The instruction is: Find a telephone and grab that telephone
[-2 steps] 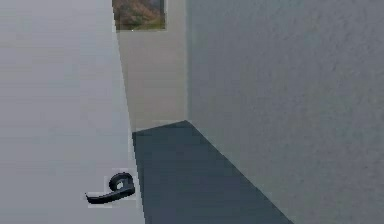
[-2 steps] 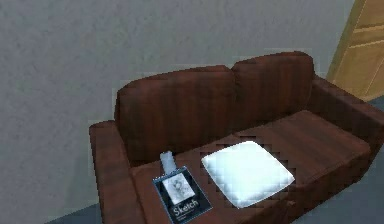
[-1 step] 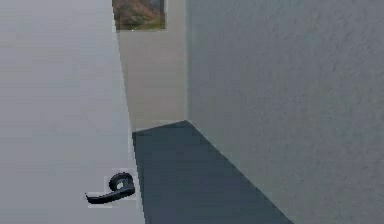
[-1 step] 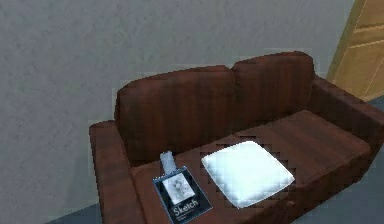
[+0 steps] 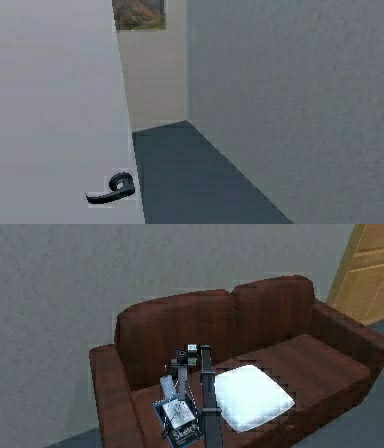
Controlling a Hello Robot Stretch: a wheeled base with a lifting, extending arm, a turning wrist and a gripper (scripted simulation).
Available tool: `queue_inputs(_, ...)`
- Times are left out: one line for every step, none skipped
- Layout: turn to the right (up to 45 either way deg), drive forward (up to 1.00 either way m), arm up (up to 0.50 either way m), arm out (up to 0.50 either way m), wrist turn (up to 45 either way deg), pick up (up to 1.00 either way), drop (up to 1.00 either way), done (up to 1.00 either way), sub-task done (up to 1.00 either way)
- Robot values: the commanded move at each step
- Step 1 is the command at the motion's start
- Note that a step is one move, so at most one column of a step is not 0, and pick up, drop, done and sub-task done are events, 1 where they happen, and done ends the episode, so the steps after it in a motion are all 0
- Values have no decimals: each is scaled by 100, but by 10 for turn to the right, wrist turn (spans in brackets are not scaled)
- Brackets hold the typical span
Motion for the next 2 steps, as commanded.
queue_inputs(0, 0, 0, 0, 450, 0, 0, 0, 0)
queue_inputs(0, 0, 0, 0, 450, 0, 0, 0, 0)
